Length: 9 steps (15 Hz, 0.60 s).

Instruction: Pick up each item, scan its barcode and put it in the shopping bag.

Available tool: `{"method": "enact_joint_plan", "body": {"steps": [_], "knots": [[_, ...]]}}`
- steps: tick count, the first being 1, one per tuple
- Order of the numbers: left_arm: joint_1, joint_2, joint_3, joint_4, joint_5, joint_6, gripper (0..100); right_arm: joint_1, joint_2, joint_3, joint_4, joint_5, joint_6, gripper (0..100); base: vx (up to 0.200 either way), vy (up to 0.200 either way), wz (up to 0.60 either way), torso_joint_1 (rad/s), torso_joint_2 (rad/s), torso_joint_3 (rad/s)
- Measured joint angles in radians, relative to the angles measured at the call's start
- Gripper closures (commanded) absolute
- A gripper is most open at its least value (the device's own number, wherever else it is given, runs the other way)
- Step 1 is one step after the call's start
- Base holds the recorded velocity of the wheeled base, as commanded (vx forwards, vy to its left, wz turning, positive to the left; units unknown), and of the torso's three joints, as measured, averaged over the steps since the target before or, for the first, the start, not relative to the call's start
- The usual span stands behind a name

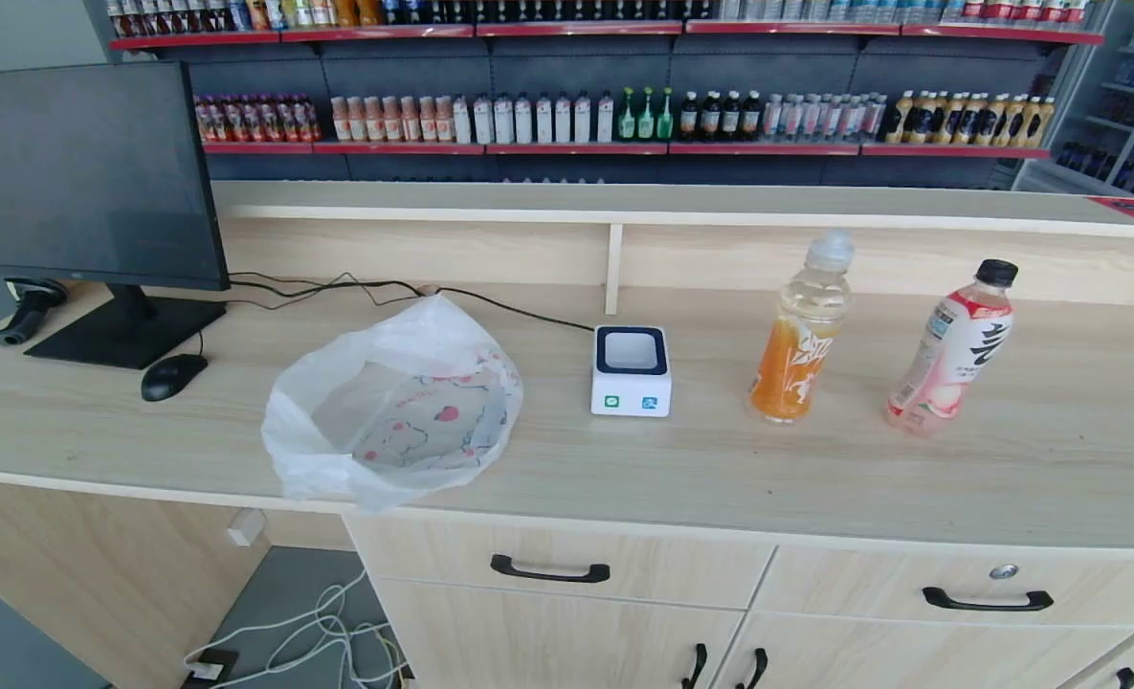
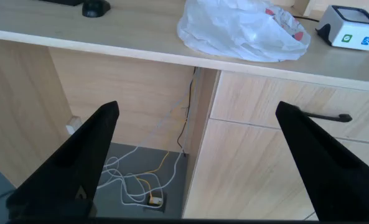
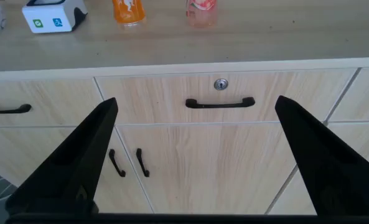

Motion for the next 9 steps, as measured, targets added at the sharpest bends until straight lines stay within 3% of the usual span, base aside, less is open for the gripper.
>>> {"method": "enact_joint_plan", "body": {"steps": [1, 9], "knots": [[0.0, 0.0, 0.0, 0.0, 0.0, 0.0, 0, 0.0, 0.0, 0.0, 0.0, 0.0, 0.0, 0, 0.2, 0.0, 0.0, -0.002, 0.0, -0.002], [0.0, 0.0, 0.0, 0.0, 0.0, 0.001, 0, 0.0, 0.014, -0.04, -0.013, 0.0, -0.013, 0, 0.0, 0.0, 0.0, 0.0, 0.0, 0.0]]}}
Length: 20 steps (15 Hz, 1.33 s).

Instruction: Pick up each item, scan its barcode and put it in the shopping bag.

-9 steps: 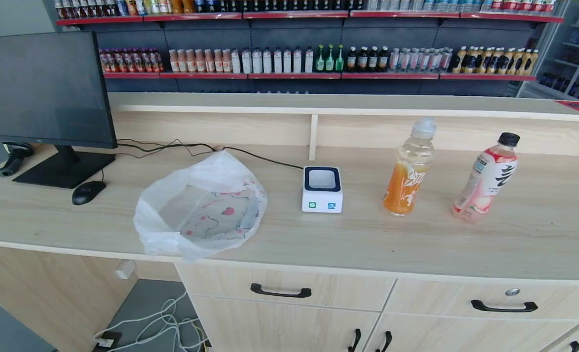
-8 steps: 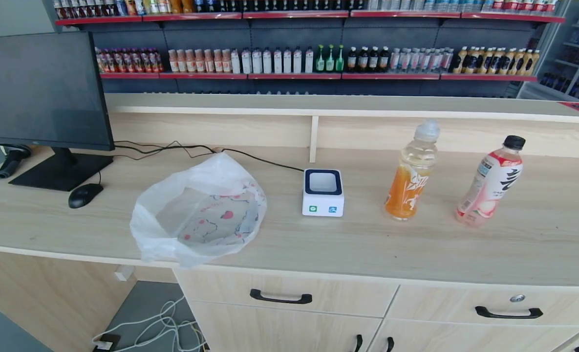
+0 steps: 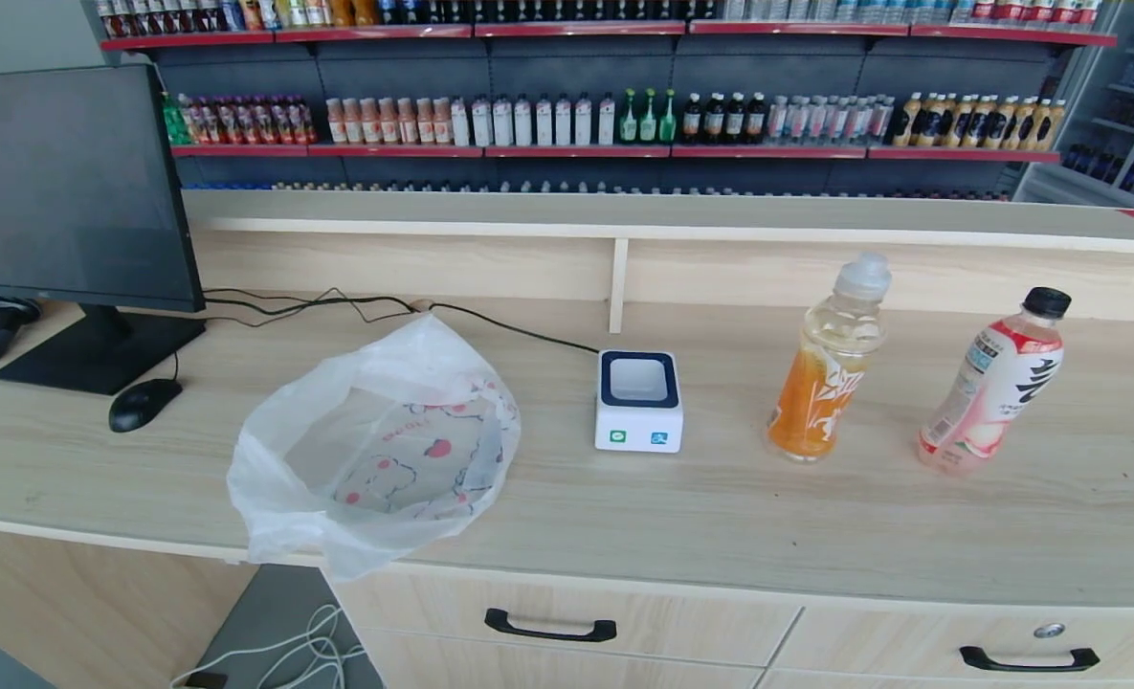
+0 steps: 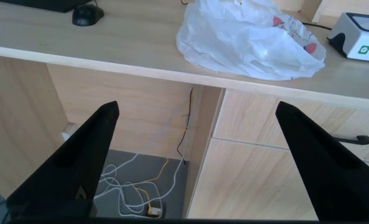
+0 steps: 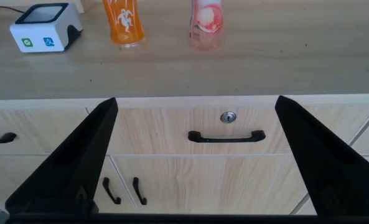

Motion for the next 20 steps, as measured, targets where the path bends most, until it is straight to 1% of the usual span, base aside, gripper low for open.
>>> {"method": "enact_joint_plan", "body": {"steps": [1, 2, 4, 7, 9, 10, 11, 12, 14, 17, 18, 20], "knots": [[0.0, 0.0, 0.0, 0.0, 0.0, 0.001, 0, 0.001, 0.025, -0.027, -0.022, 0.0, 0.005, 0, 0.0, 0.0, 0.0, 0.0, 0.0, 0.0], [0.0, 0.0, 0.0, 0.002, 0.0, 0.001, 0, 0.005, 0.08, -0.056, -0.078, 0.0, 0.01, 0, 0.0, 0.0, 0.0, 0.0, 0.0, 0.0], [0.0, 0.0, 0.0, 0.0, 0.0, 0.003, 0, 0.02, 0.255, -0.083, -0.319, 0.001, 0.017, 0, 0.0, 0.0, 0.0, 0.0, 0.0, 0.0], [0.0, 0.0, 0.0, 0.0, 0.0, 0.002, 0, 0.04, 0.62, -0.059, -0.877, 0.001, 0.023, 0, 0.0, 0.0, 0.0, 0.0, 0.0, 0.0], [0.0, 0.0, 0.0, 0.0, 0.0, 0.002, 0, 0.05, 0.855, -0.036, -1.207, 0.001, 0.026, 0, 0.0, 0.0, 0.0, 0.0, 0.0, 0.0], [0.0, 0.0, 0.0, 0.0, 0.0, 0.003, 0, 0.054, 0.958, -0.032, -1.333, 0.001, 0.028, 0, 0.0, 0.0, 0.0, 0.0, 0.0, 0.0], [0.0, 0.0, 0.0, 0.0, 0.0, 0.003, 0, 0.059, 1.051, -0.032, -1.422, 0.001, 0.028, 0, 0.0, 0.0, 0.0, 0.0, 0.0, 0.0], [0.0, 0.0, 0.0, 0.001, 0.0, 0.003, 0, 0.066, 1.137, -0.044, -1.483, 0.001, 0.028, 0, 0.0, 0.0, 0.0, 0.0, 0.0, 0.0], [0.0, 0.0, 0.0, 0.0, 0.0, 0.003, 0, 0.108, 1.276, -0.092, -1.531, 0.004, 0.028, 0, 0.0, 0.0, 0.0, 0.0, 0.0, 0.0], [0.0, 0.0, 0.0, 0.0, 0.0, 0.003, 0, 0.23, 1.459, -0.229, -1.55, 0.006, -0.022, 0, 0.0, 0.0, 0.0, 0.0, 0.0, 0.0], [0.0, 0.0, 0.0, 0.0, 0.0, 0.002, 0, 0.257, 1.51, -0.263, -1.554, 0.007, -0.037, 0, 0.0, 0.0, 0.0, 0.0, 0.0, 0.0], [0.0, 0.0, 0.0, 0.001, 0.0, 0.003, 0, 0.278, 1.579, -0.304, -1.555, 0.005, -0.094, 0, 0.0, 0.0, 0.0, 0.0, 0.0, 0.0]]}}
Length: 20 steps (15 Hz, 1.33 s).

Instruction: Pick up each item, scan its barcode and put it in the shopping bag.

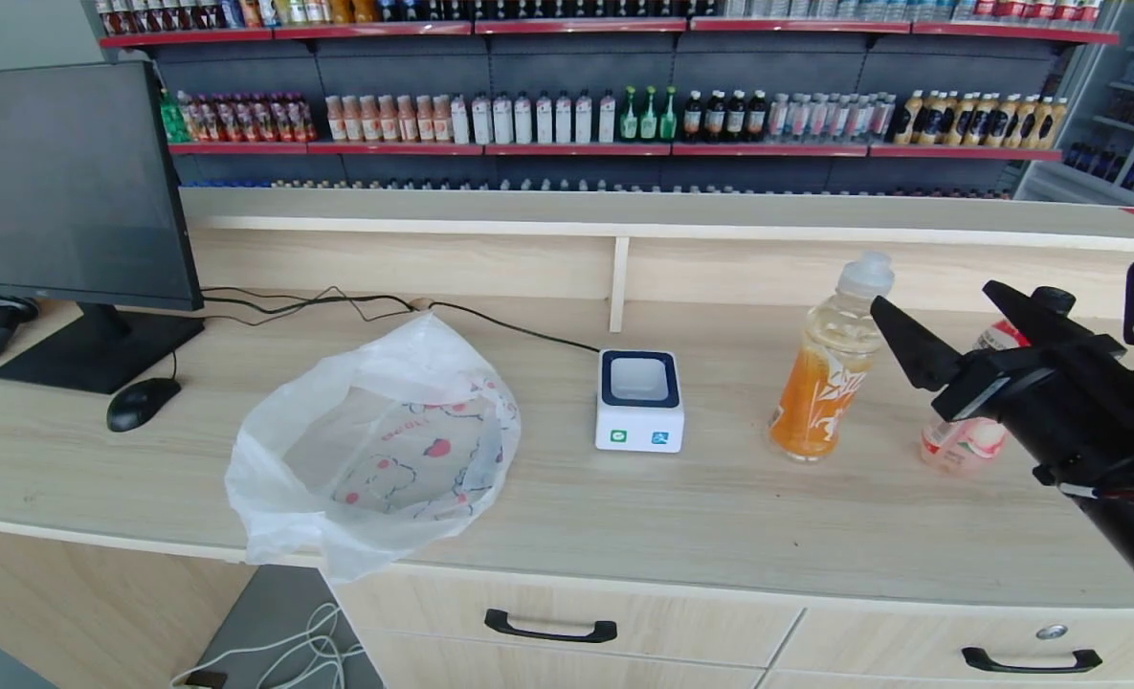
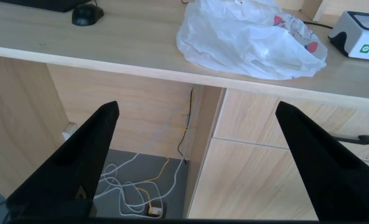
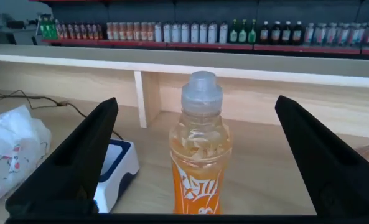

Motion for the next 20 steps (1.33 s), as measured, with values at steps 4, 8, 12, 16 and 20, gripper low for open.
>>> {"method": "enact_joint_plan", "body": {"steps": [4, 8, 12, 16, 20], "knots": [[0.0, 0.0, 0.0, 0.001, 0.0, 0.0, 0, 0.007, 0.089, -0.06, 0.0, -0.021, -0.047, 0, 0.0, 0.0, 0.0, 0.0, 0.0, 0.0], [0.0, 0.0, 0.0, 0.001, 0.0, 0.0, 0, 0.007, 0.135, -0.079, 0.0, -0.078, -0.031, 0, 0.0, 0.0, 0.0, 0.0, 0.0, 0.0], [0.0, 0.0, 0.0, 0.0, 0.0, 0.0, 0, 0.03, 0.173, -0.084, 0.0, -0.103, -0.029, 0, 0.0, 0.0, 0.0, 0.0, 0.0, 0.0], [-0.001, 0.0, 0.0, -0.001, 0.0, 0.0, 0, 0.032, 0.201, -0.115, 0.0, -0.151, 0.004, 0, 0.0, 0.0, 0.0, 0.0, 0.0, 0.0], [-0.001, 0.0, 0.0, 0.0, 0.0, 0.0, 0, 0.033, 0.226, -0.099, 0.0, -0.153, 0.043, 0, 0.0, 0.0, 0.0, 0.0, 0.0, 0.0]]}}
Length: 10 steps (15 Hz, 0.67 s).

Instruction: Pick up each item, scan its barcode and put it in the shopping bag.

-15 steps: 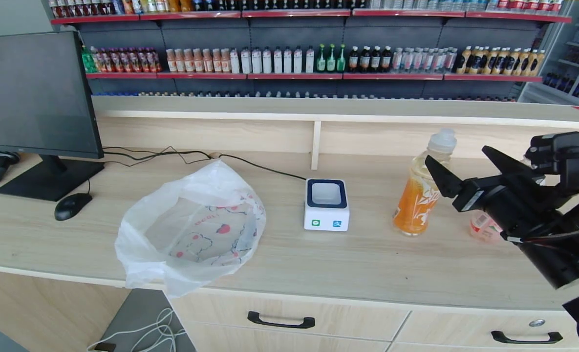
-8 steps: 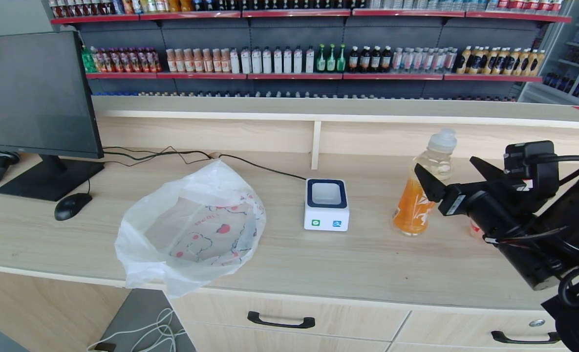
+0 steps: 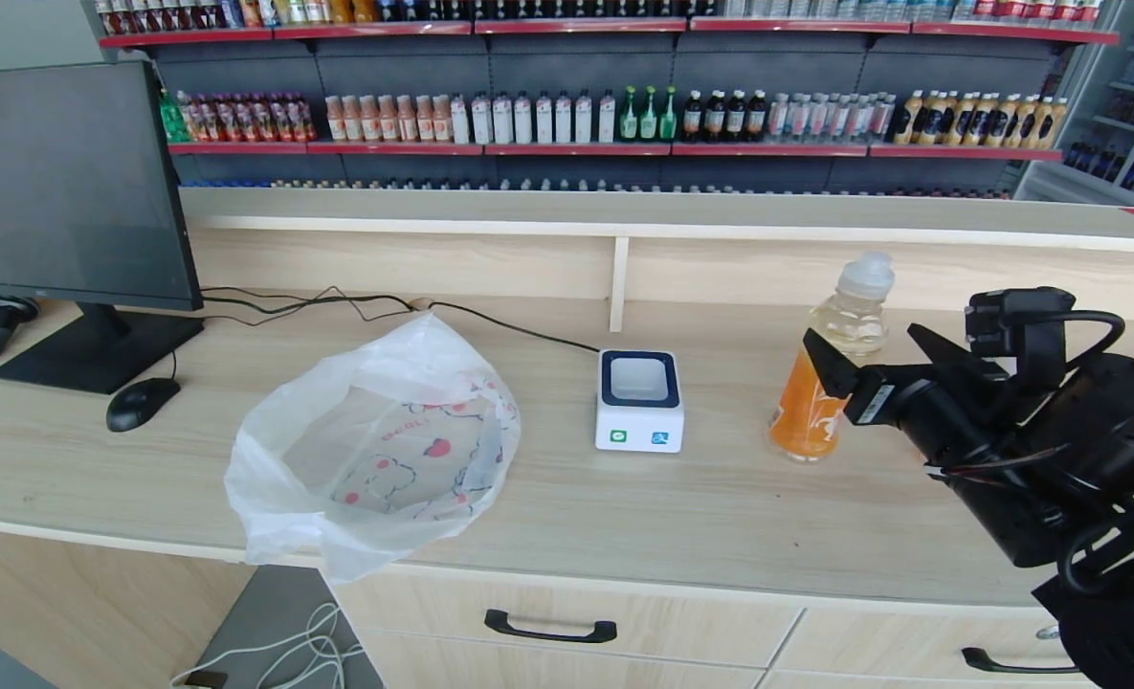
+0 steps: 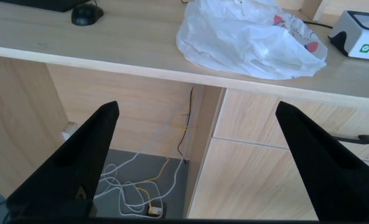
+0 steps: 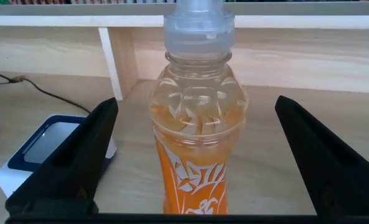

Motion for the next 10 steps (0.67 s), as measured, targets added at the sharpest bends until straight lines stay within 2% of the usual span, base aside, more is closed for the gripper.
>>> {"method": "enact_joint_plan", "body": {"steps": [10], "knots": [[0.001, 0.0, 0.0, -0.001, 0.0, 0.0, 0, -0.027, 0.093, -0.068, 0.0, 0.003, 0.021, 0, 0.0, 0.0, 0.0, 0.0, 0.0, 0.0]]}}
